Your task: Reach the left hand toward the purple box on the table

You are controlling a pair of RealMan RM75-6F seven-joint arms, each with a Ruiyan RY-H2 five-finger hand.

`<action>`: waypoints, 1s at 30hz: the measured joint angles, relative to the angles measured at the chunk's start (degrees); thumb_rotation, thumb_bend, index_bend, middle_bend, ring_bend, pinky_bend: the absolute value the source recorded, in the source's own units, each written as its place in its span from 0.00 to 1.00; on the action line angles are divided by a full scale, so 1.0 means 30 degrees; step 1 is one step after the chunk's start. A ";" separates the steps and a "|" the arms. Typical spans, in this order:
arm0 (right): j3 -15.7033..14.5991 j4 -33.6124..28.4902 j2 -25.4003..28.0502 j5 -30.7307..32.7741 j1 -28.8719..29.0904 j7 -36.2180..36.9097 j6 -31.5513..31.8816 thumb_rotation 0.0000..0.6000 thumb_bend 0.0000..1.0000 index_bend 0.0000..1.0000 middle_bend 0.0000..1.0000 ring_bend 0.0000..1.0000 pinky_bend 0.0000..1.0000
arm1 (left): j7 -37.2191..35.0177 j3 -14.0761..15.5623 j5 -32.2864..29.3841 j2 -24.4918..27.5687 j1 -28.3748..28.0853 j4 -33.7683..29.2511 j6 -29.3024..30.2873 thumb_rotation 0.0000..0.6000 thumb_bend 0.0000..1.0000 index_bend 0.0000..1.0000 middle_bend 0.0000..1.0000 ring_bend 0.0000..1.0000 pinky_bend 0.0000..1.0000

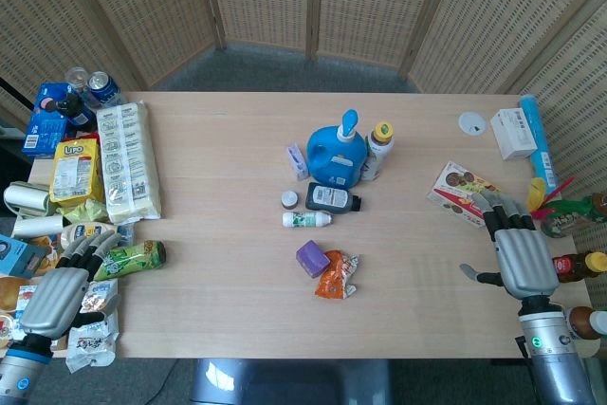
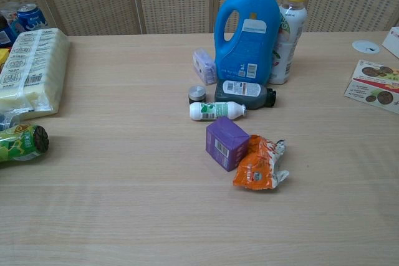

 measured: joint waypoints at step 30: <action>0.0129 0.0096 0.0649 -0.0595 -0.0610 0.0554 0.0484 0.98 0.10 0.00 0.00 0.00 0.00 | 0.0180 -0.1061 0.0423 -0.0535 -0.3146 0.0998 -0.3442 1.00 0.38 0.00 0.00 0.00 0.00</action>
